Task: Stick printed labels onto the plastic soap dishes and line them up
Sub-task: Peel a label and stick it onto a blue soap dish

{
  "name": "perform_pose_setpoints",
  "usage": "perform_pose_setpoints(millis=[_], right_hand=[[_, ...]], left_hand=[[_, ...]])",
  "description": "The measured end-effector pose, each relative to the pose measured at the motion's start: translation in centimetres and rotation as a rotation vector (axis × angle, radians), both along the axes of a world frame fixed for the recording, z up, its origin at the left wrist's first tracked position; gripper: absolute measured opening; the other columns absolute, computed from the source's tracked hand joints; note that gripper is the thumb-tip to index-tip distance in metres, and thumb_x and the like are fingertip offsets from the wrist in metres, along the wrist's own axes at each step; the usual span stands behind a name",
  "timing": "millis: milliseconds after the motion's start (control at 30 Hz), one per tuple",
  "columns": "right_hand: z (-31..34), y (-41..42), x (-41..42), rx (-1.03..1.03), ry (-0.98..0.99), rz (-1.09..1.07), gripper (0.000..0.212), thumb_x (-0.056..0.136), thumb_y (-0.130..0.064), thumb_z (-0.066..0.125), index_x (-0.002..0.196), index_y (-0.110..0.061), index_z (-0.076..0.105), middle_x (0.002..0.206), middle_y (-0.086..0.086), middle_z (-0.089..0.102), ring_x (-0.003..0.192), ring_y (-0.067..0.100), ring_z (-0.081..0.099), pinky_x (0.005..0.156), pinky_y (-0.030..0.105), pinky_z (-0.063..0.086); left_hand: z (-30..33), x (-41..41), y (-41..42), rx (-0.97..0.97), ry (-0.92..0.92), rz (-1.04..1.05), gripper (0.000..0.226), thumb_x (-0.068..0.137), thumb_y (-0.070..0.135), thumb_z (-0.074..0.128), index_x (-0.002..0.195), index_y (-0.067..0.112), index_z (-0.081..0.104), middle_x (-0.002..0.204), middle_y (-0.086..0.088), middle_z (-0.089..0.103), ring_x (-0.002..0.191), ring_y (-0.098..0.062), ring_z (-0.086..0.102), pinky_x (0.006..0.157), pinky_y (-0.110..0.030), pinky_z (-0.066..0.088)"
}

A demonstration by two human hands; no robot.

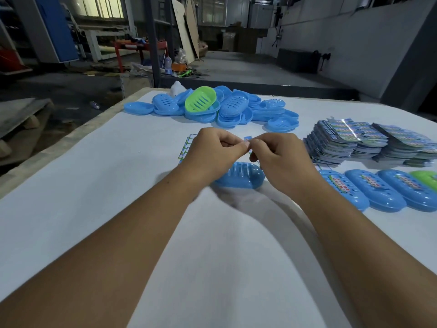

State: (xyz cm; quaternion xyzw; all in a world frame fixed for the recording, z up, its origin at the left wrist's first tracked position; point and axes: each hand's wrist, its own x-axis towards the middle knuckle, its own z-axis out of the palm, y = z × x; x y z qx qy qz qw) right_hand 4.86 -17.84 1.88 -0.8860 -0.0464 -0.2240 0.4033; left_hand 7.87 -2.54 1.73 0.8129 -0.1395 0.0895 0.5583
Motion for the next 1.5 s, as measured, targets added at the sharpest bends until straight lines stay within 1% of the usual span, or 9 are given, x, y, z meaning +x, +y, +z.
perform_pose_setpoints(millis=[167, 267, 533, 700, 900, 967, 1067, 1267, 1500], right_hand=[[-0.2, -0.5, 0.4, -0.042, -0.027, -0.142, 0.026, 0.087, -0.027, 0.061, 0.073, -0.009, 0.072, 0.065, 0.010, 0.065, 0.059, 0.019, 0.048, 0.062, 0.039, 0.051], [-0.1, -1.1, 0.6, 0.003, 0.003, -0.174, 0.024, 0.087, -0.031, 0.067, 0.072, -0.014, 0.075, 0.065, 0.003, 0.070, 0.067, 0.025, 0.062, 0.066, 0.036, 0.053], [-0.1, -1.4, 1.0, 0.104, 0.068, -0.185, 0.024, 0.087, -0.033, 0.070, 0.065, -0.022, 0.074, 0.062, -0.007, 0.070, 0.059, 0.010, 0.057, 0.060, 0.028, 0.048], [0.0, -1.3, 1.0, 0.159, 0.102, -0.155, 0.027, 0.086, -0.029, 0.067, 0.071, -0.009, 0.074, 0.069, 0.013, 0.068, 0.050, 0.009, 0.042, 0.055, 0.028, 0.039], [-0.1, -1.1, 0.5, 0.192, 0.244, -0.050, 0.043, 0.079, -0.042, 0.076, 0.076, 0.001, 0.070, 0.063, 0.009, 0.051, 0.058, 0.017, 0.039, 0.054, 0.031, 0.035], [-0.2, -1.1, 0.3, 0.159, 0.276, -0.032, 0.050, 0.080, -0.041, 0.078, 0.074, 0.006, 0.065, 0.059, 0.009, 0.045, 0.053, 0.017, 0.033, 0.051, 0.028, 0.031], [-0.4, -1.1, 0.3, 0.086, 0.310, -0.040, 0.049, 0.081, -0.038, 0.078, 0.073, 0.008, 0.063, 0.056, 0.007, 0.038, 0.049, 0.017, 0.028, 0.046, 0.025, 0.026], [-0.5, -1.1, 0.4, -0.037, 0.305, -0.043, 0.039, 0.081, -0.039, 0.078, 0.066, -0.003, 0.071, 0.053, 0.004, 0.049, 0.047, 0.012, 0.032, 0.040, 0.023, 0.027], [-0.7, -1.1, 0.5, -0.046, 0.311, -0.036, 0.029, 0.078, -0.040, 0.079, 0.060, -0.017, 0.074, 0.049, -0.002, 0.054, 0.043, 0.007, 0.036, 0.044, 0.023, 0.034]], left_hand=[[0.0, 0.0, 0.0, -0.037, 0.036, 0.024, 0.012, 0.081, 0.033, 0.079, 0.074, 0.025, 0.074, 0.065, 0.015, 0.071, 0.056, 0.002, 0.062, 0.048, -0.012, 0.045], [0.1, -0.1, -0.1, -0.049, 0.052, 0.015, 0.010, 0.081, 0.029, 0.075, 0.073, 0.023, 0.074, 0.058, 0.014, 0.067, 0.045, 0.003, 0.052, 0.041, -0.012, 0.038], [0.6, -0.1, 0.2, -0.067, 0.104, 0.015, 0.016, 0.082, 0.030, 0.073, 0.068, 0.022, 0.073, 0.056, 0.012, 0.062, 0.043, 0.001, 0.048, 0.040, -0.011, 0.036], [0.7, 0.0, 0.4, -0.025, 0.187, 0.079, 0.017, 0.081, 0.035, 0.074, 0.069, 0.022, 0.075, 0.057, 0.010, 0.062, 0.052, -0.006, 0.051, 0.052, -0.021, 0.040], [1.3, 0.2, 2.0, 0.105, 0.345, 0.093, 0.030, 0.078, 0.030, 0.080, 0.091, 0.004, 0.074, 0.056, 0.003, 0.054, 0.030, -0.004, 0.039, 0.035, -0.012, 0.032], [1.3, 0.1, 2.4, 0.109, 0.422, 0.075, 0.027, 0.076, 0.026, 0.082, 0.093, 0.007, 0.075, 0.046, 0.007, 0.053, 0.038, -0.005, 0.046, 0.039, -0.014, 0.041], [1.2, 0.0, 2.4, 0.091, 0.504, 0.052, 0.021, 0.074, 0.023, 0.084, 0.089, 0.010, 0.076, 0.069, -0.002, 0.066, 0.058, -0.014, 0.054, 0.050, -0.022, 0.051], [1.4, 0.2, 2.1, 0.286, 0.414, 0.058, 0.025, 0.076, 0.029, 0.083, 0.083, 0.006, 0.076, 0.049, 0.000, 0.057, 0.044, -0.013, 0.050, 0.045, -0.020, 0.040], [1.0, 0.4, 2.0, 0.282, 0.416, 0.048, 0.029, 0.073, 0.028, 0.085, 0.091, 0.007, 0.076, 0.070, -0.008, 0.066, 0.065, -0.021, 0.055, 0.071, -0.039, 0.061]])
